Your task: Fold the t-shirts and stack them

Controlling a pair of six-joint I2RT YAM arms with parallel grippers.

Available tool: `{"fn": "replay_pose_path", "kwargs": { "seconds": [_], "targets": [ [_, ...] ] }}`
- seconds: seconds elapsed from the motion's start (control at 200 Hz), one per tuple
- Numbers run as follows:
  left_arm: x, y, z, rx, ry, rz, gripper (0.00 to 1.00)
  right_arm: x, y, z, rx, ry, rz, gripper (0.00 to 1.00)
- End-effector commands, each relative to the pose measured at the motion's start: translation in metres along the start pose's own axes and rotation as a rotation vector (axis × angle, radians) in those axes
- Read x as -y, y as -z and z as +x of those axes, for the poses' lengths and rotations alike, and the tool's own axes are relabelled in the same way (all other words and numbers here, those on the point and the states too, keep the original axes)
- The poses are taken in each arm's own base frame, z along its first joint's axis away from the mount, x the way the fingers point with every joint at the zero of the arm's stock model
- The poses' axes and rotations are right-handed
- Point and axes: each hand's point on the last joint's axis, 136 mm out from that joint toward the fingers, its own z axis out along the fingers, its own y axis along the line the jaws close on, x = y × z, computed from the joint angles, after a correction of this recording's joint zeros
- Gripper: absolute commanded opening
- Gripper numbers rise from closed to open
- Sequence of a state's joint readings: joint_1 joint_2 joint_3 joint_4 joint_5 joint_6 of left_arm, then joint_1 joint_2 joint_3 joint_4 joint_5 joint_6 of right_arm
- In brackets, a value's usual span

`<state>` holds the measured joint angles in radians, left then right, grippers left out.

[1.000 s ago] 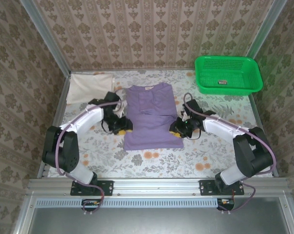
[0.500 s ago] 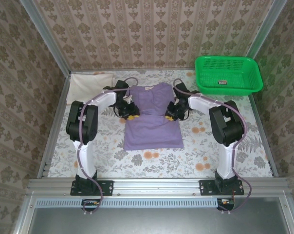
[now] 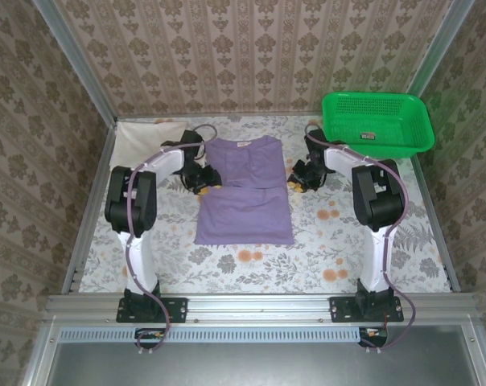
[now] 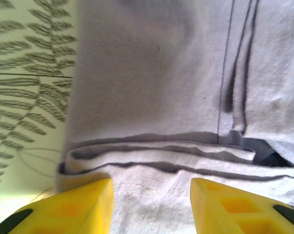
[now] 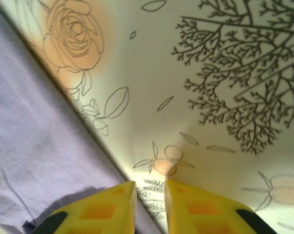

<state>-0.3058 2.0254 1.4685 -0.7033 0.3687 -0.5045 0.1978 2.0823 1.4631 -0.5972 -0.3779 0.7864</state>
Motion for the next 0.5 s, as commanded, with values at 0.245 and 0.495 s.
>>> {"fn": "replay_pose_path", "kwargs": {
  "seconds": [0.245, 0.495],
  "targets": [
    [0.030, 0.051, 0.003, 0.085, -0.126, 0.110, 0.48, -0.038, 0.014, 0.039, 0.048, 0.308, -0.067, 0.37],
    [-0.006, 0.010, 0.017, -0.029, -0.145, -0.005, 0.48, -0.029, -0.005, 0.042, 0.035, 0.395, 0.048, 0.36]
  ]
}}
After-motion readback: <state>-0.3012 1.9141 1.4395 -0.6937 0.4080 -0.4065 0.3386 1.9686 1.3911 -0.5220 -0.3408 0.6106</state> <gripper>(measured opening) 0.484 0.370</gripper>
